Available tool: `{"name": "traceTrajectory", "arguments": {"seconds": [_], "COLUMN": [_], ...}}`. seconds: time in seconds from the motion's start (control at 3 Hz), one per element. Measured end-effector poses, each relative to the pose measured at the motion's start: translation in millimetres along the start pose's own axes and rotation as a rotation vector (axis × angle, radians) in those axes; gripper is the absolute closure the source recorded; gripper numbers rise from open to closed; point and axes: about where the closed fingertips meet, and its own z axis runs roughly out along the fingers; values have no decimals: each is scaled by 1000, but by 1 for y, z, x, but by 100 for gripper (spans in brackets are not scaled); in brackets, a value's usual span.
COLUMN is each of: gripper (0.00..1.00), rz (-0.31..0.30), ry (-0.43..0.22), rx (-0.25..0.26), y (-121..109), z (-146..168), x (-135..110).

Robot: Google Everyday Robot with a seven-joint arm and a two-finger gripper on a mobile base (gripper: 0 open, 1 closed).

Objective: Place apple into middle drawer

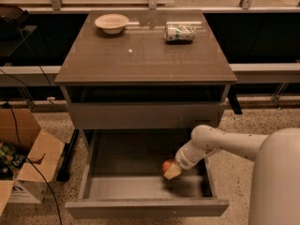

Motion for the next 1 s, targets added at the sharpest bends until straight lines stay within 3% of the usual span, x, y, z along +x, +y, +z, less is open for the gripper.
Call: {"name": "traceTrajectory", "arguments": {"seconds": [0.33,0.67,1.0], "gripper": [27,4,0], "rz": [0,0,0], "ry": [0,0,0], "rx": [-1,-1,-1], "y": [0,0,0], "z": [0,1,1], "x": [0,0,0]}}
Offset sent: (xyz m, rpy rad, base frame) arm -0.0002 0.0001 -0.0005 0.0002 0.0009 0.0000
